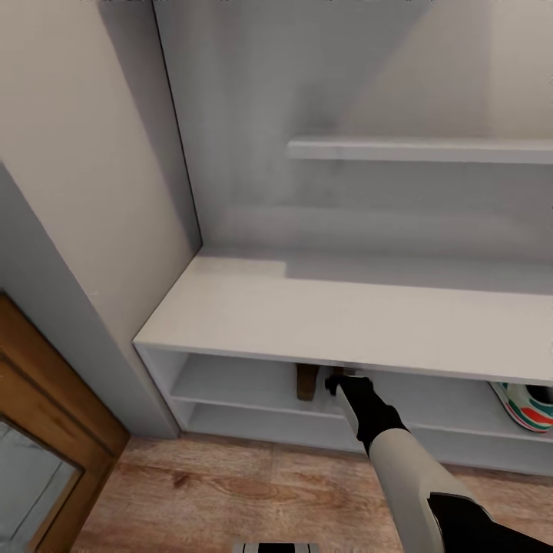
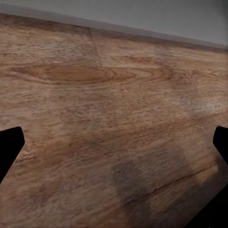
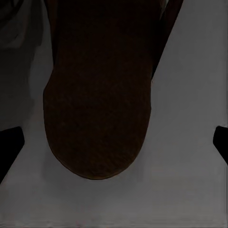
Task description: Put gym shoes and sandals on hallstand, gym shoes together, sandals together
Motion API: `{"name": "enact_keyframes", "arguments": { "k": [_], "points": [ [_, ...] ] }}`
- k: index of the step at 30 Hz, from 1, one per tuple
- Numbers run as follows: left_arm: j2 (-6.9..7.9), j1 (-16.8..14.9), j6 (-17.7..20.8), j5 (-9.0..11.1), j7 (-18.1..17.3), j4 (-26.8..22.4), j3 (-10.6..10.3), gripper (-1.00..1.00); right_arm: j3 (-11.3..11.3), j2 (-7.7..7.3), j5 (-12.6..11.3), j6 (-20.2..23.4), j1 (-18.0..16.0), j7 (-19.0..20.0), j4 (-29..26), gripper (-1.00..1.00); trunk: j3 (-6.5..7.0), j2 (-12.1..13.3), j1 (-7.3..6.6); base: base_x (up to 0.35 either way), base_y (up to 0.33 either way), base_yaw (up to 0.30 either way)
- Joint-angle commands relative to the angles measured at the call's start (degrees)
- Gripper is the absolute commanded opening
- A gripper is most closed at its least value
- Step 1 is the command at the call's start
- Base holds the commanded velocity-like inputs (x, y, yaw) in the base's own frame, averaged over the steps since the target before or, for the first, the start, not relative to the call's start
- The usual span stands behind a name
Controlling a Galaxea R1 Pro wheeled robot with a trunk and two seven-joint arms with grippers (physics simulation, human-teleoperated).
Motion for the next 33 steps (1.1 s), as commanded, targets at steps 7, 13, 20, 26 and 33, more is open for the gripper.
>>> {"name": "enact_keyframes", "arguments": {
  "k": [7, 13, 20, 26, 33],
  "points": [
    [0.00, -0.03, -0.21, 0.22, -0.28, 0.07, 0.07, 1.00, -0.33, 0.08, 0.59, 0.33, -0.02, 0.14, -0.09, 1.00, -0.05, -0.02, -0.03, -0.258, 0.000, 0.000],
    [0.00, -0.03, -0.21, 0.24, -0.28, 0.07, 0.08, 1.00, -0.31, 0.08, 0.59, 0.34, -0.02, 0.14, -0.09, 1.00, -0.05, -0.02, -0.03, -0.322, 0.000, 0.000],
    [0.00, -0.03, -0.21, 0.20, -0.28, 0.07, 0.08, 1.00, -0.29, 0.08, 0.59, 0.31, -0.02, 0.14, -0.08, 1.00, -0.05, -0.02, -0.03, -0.336, 0.000, 0.000],
    [0.00, -0.03, -0.21, 0.24, -0.28, 0.07, 0.09, 1.00, -0.29, 0.08, 0.59, 0.31, -0.02, 0.14, -0.02, 1.00, -0.05, -0.02, -0.03, -0.337, 0.000, 0.000],
    [0.00, -0.03, -0.26, 0.27, -0.28, 0.07, 0.17, 1.00, -0.29, 0.08, 0.65, 0.27, 0.01, 0.14, 0.03, 1.00, -0.05, -0.02, -0.03, -0.337, 0.000, 0.000]
  ]
}}
